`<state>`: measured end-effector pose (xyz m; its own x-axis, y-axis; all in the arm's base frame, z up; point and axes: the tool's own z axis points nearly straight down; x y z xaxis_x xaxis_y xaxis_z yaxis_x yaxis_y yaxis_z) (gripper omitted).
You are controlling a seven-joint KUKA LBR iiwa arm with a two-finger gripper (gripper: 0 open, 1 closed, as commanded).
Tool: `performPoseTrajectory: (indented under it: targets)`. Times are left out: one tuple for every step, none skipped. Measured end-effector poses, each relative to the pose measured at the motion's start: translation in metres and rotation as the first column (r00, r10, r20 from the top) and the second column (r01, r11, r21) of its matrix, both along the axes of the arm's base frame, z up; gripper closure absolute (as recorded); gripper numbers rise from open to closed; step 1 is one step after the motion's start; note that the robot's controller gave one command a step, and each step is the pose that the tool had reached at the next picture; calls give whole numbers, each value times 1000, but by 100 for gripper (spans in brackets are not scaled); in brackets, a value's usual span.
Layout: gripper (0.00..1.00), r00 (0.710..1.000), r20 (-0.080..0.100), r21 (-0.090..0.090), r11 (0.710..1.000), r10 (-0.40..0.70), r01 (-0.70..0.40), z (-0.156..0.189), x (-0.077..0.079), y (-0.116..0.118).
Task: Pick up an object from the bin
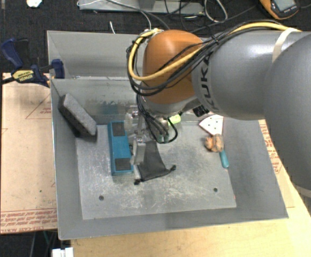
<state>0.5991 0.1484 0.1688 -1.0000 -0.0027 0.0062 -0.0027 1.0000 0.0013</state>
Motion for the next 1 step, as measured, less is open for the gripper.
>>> performPoseTrajectory:
  targets:
    - [0, 1000, 7, 1, 1000, -2, 2, 4, 2, -1]
